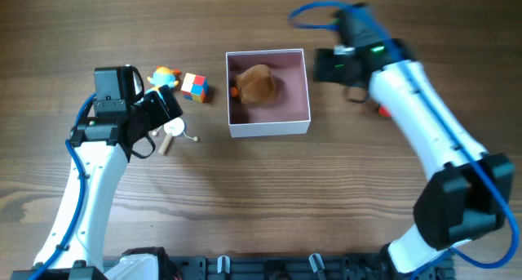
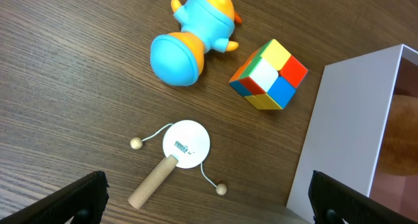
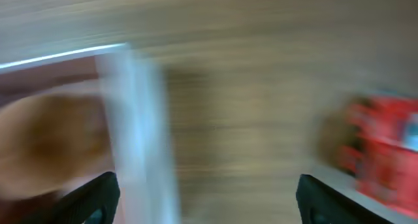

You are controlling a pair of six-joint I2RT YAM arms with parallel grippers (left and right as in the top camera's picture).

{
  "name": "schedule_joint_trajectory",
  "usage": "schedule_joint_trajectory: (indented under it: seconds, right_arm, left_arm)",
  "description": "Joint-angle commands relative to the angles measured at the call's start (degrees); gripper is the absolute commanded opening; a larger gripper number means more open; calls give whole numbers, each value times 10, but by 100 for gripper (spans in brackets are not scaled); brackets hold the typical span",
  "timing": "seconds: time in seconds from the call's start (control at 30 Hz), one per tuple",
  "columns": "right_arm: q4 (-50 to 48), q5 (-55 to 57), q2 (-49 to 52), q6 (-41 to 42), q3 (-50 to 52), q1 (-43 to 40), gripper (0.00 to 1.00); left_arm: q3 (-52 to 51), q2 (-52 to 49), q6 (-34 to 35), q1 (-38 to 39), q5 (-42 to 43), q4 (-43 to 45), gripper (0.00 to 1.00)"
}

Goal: Pack container
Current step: 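Move the right gripper to the red fire truck and grasp it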

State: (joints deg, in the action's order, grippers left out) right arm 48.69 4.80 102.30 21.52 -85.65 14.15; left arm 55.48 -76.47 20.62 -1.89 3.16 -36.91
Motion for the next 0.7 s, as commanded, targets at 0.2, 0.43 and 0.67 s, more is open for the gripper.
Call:
schedule_joint_trajectory:
  seconds: [0.2,0.43,0.67]
  right_arm:
    - [80,30,-13,60,0,-116,86]
    - [79,54,-12,85,26,-162,86]
    - [56,55,-12,76,84,-198,86]
  left_arm:
    - [11,-3,-9,-2,9,2,100]
    - [11,-3,-9,-2,9,2,100]
    - [11,-3,-9,-2,9,2,100]
